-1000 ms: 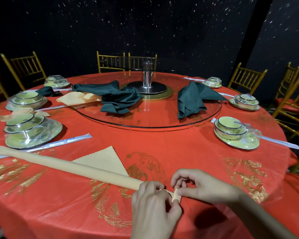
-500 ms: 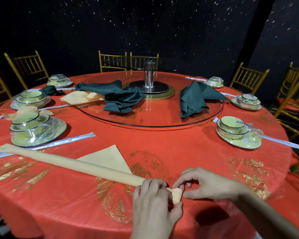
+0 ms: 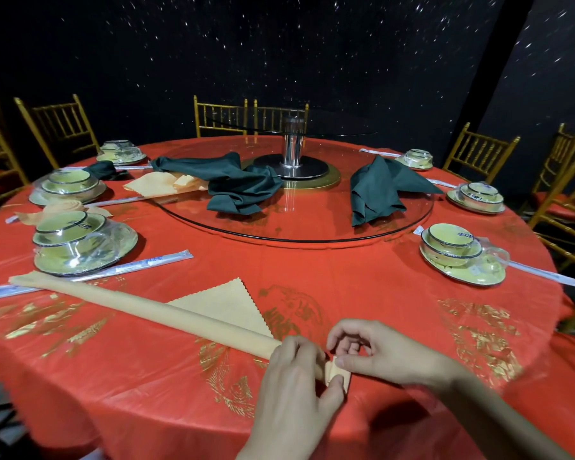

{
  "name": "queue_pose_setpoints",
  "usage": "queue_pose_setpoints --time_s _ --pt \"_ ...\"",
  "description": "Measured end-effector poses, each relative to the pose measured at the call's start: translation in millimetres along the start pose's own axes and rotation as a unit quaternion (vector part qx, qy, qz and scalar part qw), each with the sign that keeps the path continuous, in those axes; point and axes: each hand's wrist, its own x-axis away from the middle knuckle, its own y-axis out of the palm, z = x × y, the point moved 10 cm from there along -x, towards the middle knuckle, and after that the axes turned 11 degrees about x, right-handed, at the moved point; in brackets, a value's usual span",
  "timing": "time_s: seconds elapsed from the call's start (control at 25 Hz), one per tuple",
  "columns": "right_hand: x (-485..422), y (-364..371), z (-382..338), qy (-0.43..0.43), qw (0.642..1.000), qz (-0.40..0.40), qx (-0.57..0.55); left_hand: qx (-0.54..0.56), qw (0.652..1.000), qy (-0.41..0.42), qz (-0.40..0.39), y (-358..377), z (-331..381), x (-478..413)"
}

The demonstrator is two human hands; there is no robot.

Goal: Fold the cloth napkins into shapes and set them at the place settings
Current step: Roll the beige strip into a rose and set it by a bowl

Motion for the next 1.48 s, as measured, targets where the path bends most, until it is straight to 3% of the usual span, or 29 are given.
queue_pose_setpoints --time_s 0.16,0.32,0.48,0.68,0.88,1.24,1.4,1.48 --pt "-6 2 5 0.007 0.999 0.017 0.028 -0.029 0.998 0.052 -0.007 -2 8 4" --pt "4 -4 2 -0.012 0.999 -0.019 0.034 -0.066 0.997 0.035 -0.015 2 6 3" --pt "3 -1 2 -0.023 0.994 -0.042 0.095 -0.055 0.997 0.049 0.028 -5 6 1" --pt "-13 3 -9 -0.026 0.993 -0.032 0.11 -0.136 0.988 0.044 0.053 -20 5 4" --pt "-24 3 -11 0.001 0.993 -0.032 0.109 -0.125 0.986 0.07 0.091 -32 3 10" --pt "-12 5 -12 0.019 0.989 -0.035 0.145 -0.117 0.985 0.091 0.083 -29 10 20" --pt "2 10 -21 -0.02 0.999 -0.03 0.017 -0.104 0.992 0.037 0.067 -30 3 19" --pt "3 10 -19 -0.034 0.999 -0.026 0.029 -0.096 0.994 0.01 0.044 -30 -3 15"
